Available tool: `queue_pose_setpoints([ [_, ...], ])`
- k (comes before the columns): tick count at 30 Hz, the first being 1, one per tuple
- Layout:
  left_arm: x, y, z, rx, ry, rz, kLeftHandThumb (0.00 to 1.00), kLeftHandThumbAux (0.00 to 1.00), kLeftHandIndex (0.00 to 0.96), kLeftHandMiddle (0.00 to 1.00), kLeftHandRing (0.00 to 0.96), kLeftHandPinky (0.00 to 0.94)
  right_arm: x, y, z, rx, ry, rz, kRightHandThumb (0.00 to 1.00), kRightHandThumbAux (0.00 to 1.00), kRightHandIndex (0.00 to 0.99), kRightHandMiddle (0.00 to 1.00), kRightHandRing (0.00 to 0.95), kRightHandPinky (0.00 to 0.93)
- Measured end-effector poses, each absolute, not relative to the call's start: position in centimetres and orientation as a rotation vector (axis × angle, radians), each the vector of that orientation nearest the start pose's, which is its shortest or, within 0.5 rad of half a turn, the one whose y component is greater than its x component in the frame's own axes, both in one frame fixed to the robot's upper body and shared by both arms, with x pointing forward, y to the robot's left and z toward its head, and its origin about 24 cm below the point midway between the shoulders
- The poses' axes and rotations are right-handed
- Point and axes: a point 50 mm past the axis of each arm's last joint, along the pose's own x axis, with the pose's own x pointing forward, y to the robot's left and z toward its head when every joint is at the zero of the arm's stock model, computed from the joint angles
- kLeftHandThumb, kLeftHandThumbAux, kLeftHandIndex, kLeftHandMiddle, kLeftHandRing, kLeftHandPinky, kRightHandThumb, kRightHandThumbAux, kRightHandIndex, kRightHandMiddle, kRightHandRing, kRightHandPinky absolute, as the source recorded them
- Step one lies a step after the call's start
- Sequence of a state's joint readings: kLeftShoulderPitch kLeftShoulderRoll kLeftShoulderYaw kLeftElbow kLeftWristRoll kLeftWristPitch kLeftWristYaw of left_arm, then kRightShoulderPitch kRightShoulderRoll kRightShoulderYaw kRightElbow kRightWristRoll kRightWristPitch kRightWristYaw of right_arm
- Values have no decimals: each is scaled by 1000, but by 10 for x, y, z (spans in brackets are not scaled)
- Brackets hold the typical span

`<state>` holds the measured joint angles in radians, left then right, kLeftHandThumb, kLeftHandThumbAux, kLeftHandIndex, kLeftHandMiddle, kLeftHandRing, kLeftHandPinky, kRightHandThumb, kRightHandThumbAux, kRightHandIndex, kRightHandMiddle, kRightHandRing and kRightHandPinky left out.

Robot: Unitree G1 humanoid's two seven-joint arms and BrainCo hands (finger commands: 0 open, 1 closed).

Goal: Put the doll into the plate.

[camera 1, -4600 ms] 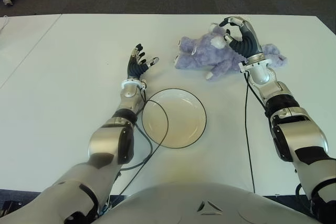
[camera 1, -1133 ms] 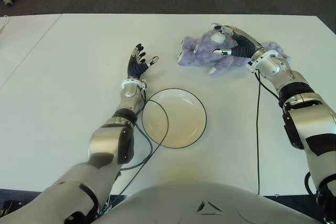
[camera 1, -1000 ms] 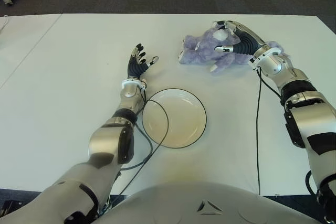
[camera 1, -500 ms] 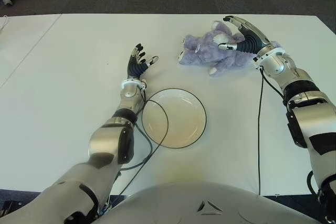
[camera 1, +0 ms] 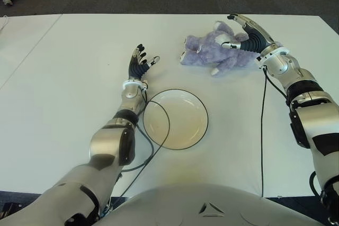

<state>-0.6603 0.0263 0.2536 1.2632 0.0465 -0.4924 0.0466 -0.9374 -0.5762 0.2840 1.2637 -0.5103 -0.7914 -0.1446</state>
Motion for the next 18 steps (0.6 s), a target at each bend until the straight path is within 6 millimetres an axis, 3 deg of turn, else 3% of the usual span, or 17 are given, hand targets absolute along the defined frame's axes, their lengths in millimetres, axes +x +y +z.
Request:
queue_pose_setpoints([
  [18, 336, 146, -3, -28, 137, 66, 7, 743, 5, 73, 85, 105, 380, -232, 140, -1076, -323, 198, 97, 397, 82, 0, 0, 0],
])
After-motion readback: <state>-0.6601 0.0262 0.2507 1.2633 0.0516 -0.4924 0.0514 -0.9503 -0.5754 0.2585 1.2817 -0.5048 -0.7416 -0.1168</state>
